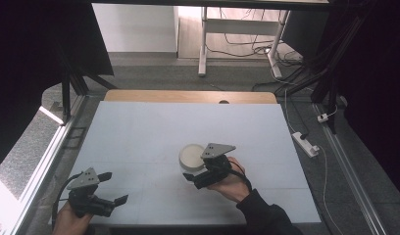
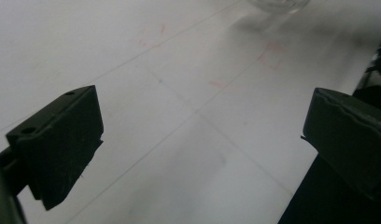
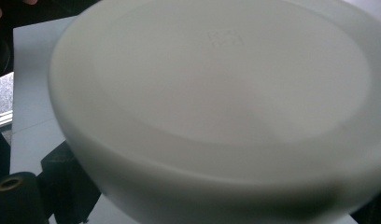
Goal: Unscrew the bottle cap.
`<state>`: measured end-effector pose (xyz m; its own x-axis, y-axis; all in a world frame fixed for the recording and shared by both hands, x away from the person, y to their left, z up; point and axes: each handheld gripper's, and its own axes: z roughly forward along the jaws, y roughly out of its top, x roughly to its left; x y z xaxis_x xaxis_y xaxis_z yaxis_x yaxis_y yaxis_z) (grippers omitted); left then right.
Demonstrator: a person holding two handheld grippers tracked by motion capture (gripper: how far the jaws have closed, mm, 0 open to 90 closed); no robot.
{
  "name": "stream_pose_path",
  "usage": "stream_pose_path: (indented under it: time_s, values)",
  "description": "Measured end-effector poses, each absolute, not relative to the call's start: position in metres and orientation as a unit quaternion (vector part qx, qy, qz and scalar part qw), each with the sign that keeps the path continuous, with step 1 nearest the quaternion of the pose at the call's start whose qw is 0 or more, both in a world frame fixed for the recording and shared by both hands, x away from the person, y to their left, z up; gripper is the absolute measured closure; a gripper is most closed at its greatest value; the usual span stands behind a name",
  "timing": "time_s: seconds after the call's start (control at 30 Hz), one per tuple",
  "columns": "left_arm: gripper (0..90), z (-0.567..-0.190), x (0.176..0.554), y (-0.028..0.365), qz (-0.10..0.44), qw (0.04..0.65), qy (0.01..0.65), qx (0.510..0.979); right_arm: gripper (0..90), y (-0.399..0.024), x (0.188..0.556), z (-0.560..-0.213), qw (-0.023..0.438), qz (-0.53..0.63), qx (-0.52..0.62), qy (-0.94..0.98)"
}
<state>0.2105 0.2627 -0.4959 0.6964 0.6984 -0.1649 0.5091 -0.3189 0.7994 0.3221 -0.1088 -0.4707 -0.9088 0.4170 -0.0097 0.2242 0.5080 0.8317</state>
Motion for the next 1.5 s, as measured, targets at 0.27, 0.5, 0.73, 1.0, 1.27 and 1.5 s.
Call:
stream_pose_path:
  time_s: [0.27, 0.5, 0.73, 1.0, 1.27, 1.5]
  values:
    - [0.0, -0.483, 0.227, 0.249, 0.121, 0.474, 0.346, 0.8, 6.4, -0.109, 0.321, -0.47, 0.1, 0.464, 0.184, 0.861]
    - [0.0, -0.475, 0.246, 0.23, 0.115, 0.475, 0.318, 0.812, 6.4, -0.109, 0.32, -0.47, 0.099, 0.465, 0.18, 0.861]
    - [0.0, -0.465, 0.259, 0.211, 0.115, 0.452, 0.299, 0.833, 6.4, -0.109, 0.319, -0.47, 0.1, 0.467, 0.178, 0.86]
    - [0.0, -0.449, 0.269, 0.195, 0.11, 0.462, 0.269, 0.838, 6.4, -0.108, 0.319, -0.47, 0.097, 0.466, 0.175, 0.862]
    - [0.0, -0.441, 0.287, 0.175, 0.098, 0.475, 0.235, 0.842, 6.4, -0.106, 0.317, -0.47, 0.095, 0.466, 0.17, 0.863]
    - [0.0, -0.434, 0.297, 0.158, 0.085, 0.481, 0.214, 0.846, 6.4, -0.106, 0.317, -0.47, 0.093, 0.467, 0.167, 0.863]
